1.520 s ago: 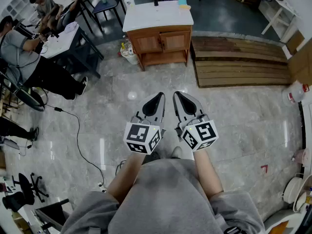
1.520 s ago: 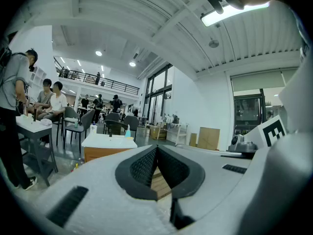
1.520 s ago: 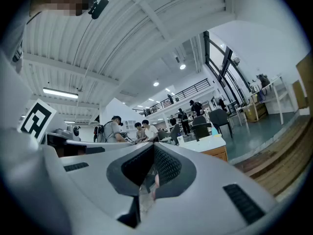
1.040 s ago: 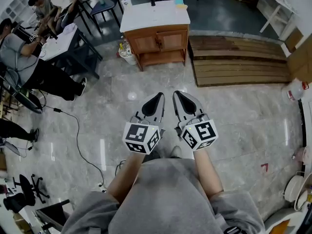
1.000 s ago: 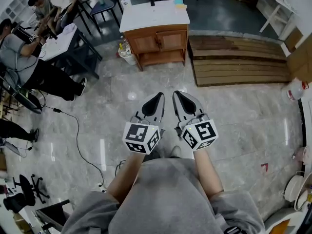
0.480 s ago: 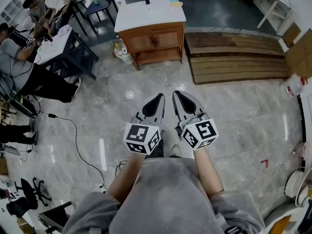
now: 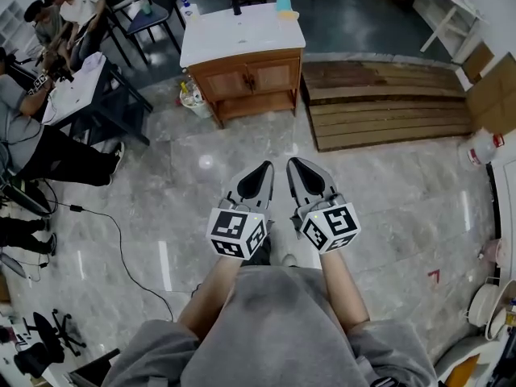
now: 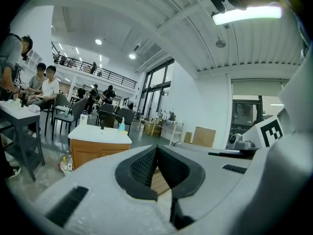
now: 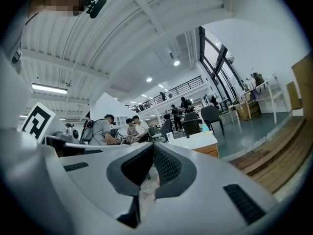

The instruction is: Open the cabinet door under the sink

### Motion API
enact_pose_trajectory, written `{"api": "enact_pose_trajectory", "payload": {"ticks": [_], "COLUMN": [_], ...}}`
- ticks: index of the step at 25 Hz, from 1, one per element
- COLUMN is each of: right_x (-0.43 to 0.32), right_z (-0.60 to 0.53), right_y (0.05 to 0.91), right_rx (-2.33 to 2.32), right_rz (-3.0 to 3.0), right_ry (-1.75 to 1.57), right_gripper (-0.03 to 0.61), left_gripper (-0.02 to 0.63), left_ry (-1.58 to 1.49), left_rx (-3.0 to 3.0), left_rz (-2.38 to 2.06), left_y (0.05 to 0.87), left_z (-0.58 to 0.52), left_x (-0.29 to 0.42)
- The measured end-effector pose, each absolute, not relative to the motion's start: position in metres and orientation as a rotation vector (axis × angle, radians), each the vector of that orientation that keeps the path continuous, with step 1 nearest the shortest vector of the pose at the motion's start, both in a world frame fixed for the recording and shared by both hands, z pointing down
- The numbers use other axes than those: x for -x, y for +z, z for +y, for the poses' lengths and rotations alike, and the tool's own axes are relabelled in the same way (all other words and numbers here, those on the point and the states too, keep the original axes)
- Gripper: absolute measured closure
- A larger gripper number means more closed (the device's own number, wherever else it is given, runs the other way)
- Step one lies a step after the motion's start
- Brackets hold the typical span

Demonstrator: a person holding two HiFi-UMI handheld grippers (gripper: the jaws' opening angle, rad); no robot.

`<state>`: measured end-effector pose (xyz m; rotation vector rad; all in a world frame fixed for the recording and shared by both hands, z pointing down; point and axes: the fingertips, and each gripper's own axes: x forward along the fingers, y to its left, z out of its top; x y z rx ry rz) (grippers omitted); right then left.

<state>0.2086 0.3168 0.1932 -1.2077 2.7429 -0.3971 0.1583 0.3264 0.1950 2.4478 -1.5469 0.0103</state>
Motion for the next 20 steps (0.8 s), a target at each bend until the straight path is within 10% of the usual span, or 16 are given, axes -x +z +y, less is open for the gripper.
{"api": "enact_pose_trajectory", "payload": {"ticks": [20], "right_x": [-0.091], "right_z": [0.198], "right_y": [0.205], "right_rx": [1.324], "right_rz": [2.773], "right_ry": [-0.422], "right_gripper": [0.568], "left_gripper": [0.604], "left_ry": [-0.018], "left_rx": [-2.396], "left_rz": [-1.467], "left_y": [0.218], "left_z": [0.209], "left_x": [-0.039]}}
